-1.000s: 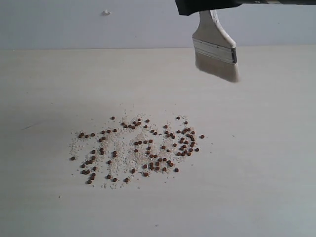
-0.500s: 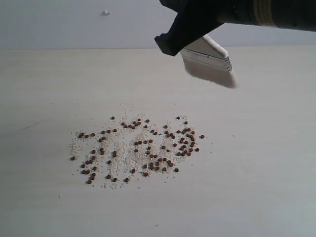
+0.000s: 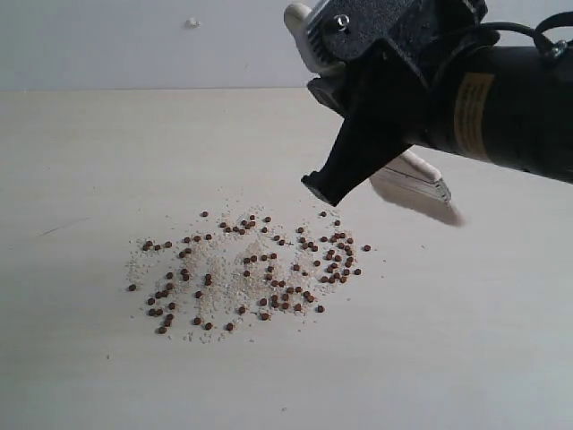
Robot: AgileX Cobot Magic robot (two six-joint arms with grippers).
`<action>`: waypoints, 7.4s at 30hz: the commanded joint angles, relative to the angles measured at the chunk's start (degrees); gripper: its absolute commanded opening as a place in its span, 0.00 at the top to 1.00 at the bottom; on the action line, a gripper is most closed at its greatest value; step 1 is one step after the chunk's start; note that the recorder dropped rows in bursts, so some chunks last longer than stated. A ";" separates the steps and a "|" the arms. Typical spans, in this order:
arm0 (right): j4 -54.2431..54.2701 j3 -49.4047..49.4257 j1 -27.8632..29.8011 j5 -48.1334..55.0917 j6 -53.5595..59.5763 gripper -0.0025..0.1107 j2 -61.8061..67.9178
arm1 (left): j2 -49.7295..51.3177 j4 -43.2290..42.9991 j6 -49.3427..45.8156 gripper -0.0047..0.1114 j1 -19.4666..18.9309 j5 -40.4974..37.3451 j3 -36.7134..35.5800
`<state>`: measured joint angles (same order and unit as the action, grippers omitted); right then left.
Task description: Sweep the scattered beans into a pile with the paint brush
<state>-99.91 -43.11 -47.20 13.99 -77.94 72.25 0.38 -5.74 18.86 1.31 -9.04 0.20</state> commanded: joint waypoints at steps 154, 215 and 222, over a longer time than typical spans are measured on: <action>64.01 -27.12 12.52 -56.36 77.94 0.98 53.75 | -0.38 0.36 2.57 0.96 0.35 -0.29 -0.20; 1.27 -64.20 12.52 -72.55 30.09 0.98 66.80 | -0.38 0.36 2.57 0.96 0.35 -0.29 -0.20; 11.49 -67.56 12.52 -79.19 32.70 0.98 71.57 | -0.38 0.36 2.57 0.96 0.35 -0.29 -0.20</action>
<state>-89.17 -109.81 -34.60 -60.99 -44.50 143.22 0.38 -5.61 21.50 1.31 -9.50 0.20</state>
